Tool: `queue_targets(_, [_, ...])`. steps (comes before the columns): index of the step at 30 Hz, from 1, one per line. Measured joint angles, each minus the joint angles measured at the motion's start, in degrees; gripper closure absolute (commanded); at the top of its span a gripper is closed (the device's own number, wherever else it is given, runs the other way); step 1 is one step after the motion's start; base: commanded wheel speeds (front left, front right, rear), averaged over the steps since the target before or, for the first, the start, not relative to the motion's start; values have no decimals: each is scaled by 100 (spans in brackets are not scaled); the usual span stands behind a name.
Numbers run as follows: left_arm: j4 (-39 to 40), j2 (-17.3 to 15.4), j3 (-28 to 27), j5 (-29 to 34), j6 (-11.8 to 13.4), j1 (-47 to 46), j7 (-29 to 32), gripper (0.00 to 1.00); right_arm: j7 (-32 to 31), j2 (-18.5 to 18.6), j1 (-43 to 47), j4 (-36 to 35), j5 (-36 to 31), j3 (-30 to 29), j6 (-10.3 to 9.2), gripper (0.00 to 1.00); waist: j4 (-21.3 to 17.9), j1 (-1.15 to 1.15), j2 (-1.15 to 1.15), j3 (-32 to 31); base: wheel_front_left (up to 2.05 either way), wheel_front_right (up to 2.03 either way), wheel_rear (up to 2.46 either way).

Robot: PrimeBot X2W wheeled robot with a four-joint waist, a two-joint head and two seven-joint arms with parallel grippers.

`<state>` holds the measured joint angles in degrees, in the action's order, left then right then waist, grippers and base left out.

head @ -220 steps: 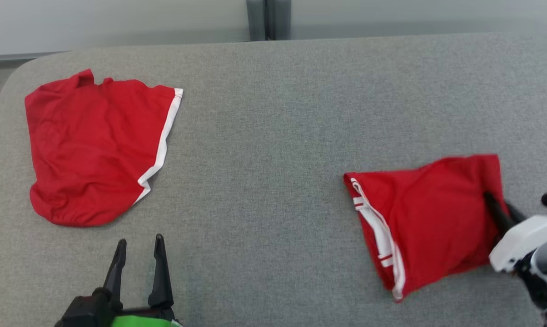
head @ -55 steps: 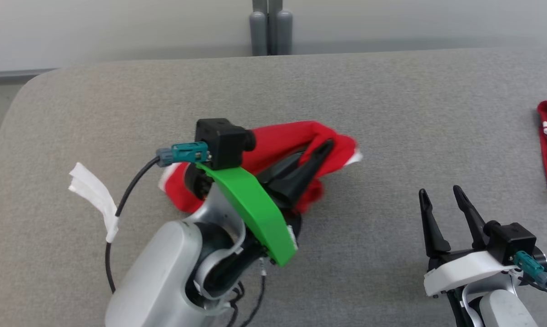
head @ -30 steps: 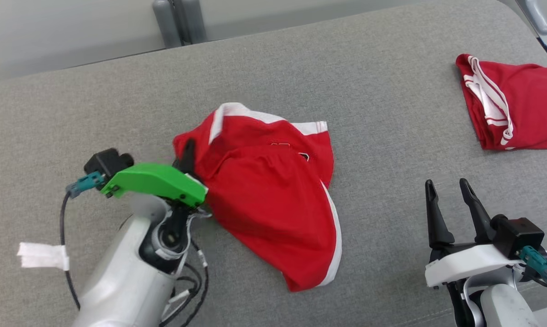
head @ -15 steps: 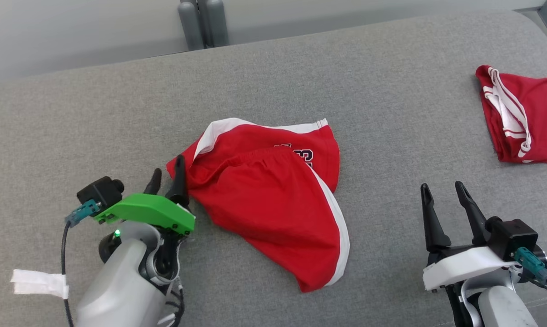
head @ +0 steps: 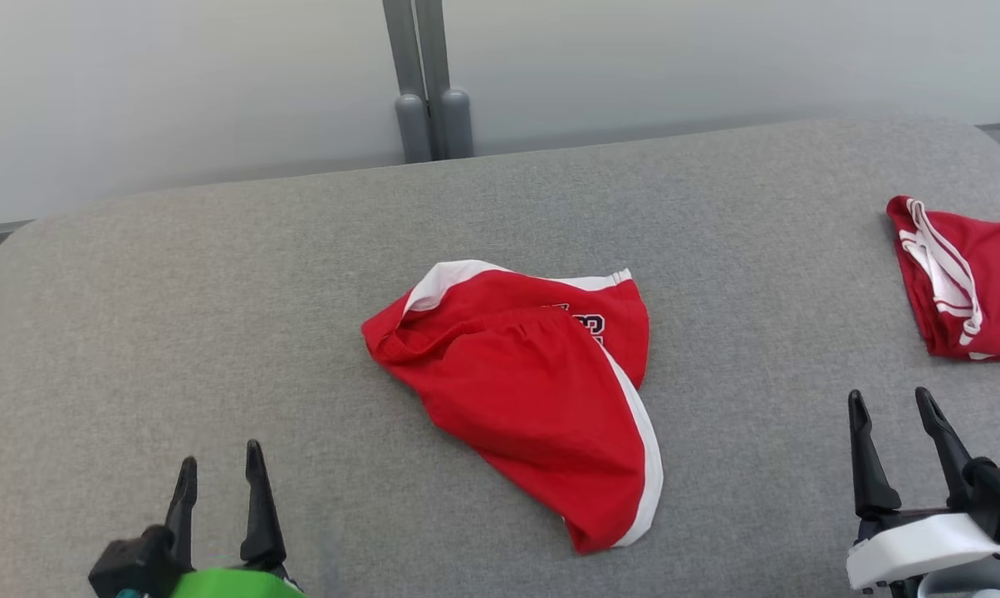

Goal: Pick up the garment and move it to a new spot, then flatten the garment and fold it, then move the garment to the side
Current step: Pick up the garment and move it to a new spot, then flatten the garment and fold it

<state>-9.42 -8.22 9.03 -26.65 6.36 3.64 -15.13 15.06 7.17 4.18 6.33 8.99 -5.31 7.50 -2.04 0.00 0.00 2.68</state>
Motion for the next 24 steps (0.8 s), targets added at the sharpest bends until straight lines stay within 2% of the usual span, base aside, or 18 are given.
queue_targets(3, [260,168,-271,471,-125,383,0,0,0,-2,134,-53,-11,-96,0,0,113,0,0,-100,0,0,0])
queue_targets(9, [523,441,-880,981,-336,999,1,0,0,-101,372,-77,-57,-364,0,0,269,0,0,-281,0,0,0])
queue_targets(17, [554,526,-1133,1134,-567,1093,0,0,0,-171,446,-16,-85,-410,0,0,415,0,0,-372,0,0,0])
queue_targets(24, [542,530,-1158,1098,-565,1068,0,0,0,-163,405,-4,-107,-322,0,0,368,0,0,-362,0,0,0])
